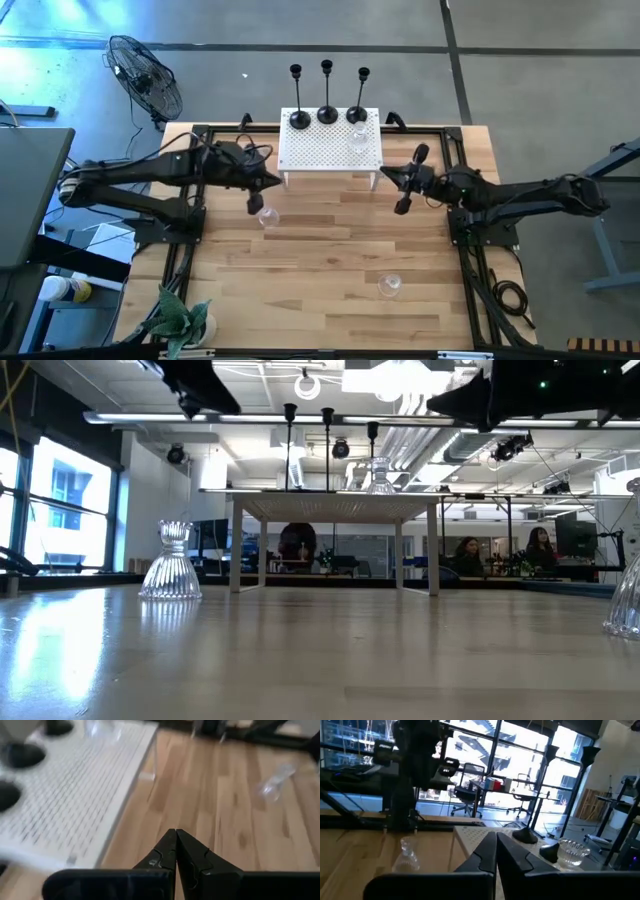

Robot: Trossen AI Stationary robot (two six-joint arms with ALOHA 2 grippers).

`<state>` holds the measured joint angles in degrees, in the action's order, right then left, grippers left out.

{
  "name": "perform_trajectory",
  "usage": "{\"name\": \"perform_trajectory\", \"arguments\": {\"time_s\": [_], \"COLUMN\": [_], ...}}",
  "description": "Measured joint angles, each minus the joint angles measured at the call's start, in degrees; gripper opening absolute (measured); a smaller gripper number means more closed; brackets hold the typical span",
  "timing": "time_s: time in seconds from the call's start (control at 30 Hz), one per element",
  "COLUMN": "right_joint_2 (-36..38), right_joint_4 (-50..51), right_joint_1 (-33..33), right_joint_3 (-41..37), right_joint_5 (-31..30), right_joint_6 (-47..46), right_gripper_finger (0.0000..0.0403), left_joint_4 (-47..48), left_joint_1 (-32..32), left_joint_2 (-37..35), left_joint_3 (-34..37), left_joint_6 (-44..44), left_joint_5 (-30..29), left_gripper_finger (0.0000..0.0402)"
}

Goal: Pick & Place candle stick holders
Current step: Put the top transparent glass candle holder aligned with the black candle holder on the shelf

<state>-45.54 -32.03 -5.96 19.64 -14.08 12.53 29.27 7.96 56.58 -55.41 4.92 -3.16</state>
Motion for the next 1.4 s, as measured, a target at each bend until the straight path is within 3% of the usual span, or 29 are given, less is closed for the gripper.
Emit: {"name": "perform_trajectory", "arguments": {"time_s": [0.1,0.33,0.63,0.93,1.13,1.4], "right_joint_2": [0.0,0.0,0.3,0.3,0.3,0.3], "right_joint_4": [-0.3,-6.2,-5.1,-5.1,-5.1,-5.1], "right_joint_1": [0.0,0.0,0.0,0.0,0.0,0.0], "right_joint_3": [-1.5,-4.6,-4.9,-4.8,-4.8,-4.8], "right_joint_5": [1.0,-1.1,-0.4,-0.5,-0.5,-0.3], "right_joint_6": [0.2,4.3,4.4,4.5,4.5,4.7], "right_gripper_finger": [0.0003,0.0002,0.0001,0.0001,0.0002,0.0001], "left_joint_4": [10.3,25.8,29.7,30.8,31.2,31.0], "left_joint_1": [-2.0,-6.6,-11.2,-11.4,-11.3,-4.5], "left_joint_2": [0.0,1.7,8.4,14.6,17.2,18.5], "left_joint_3": [-4.4,-8.6,-8.9,-8.9,-8.9,-8.8], "left_joint_6": [4.5,14.8,19.7,22.6,22.5,22.3], "left_joint_5": [-3.2,-4.1,-3.4,-1.0,-3.7,-0.1], "left_gripper_finger": [0.0001,0.0001,0.001,0.0107,0.0174,0.0255]}}
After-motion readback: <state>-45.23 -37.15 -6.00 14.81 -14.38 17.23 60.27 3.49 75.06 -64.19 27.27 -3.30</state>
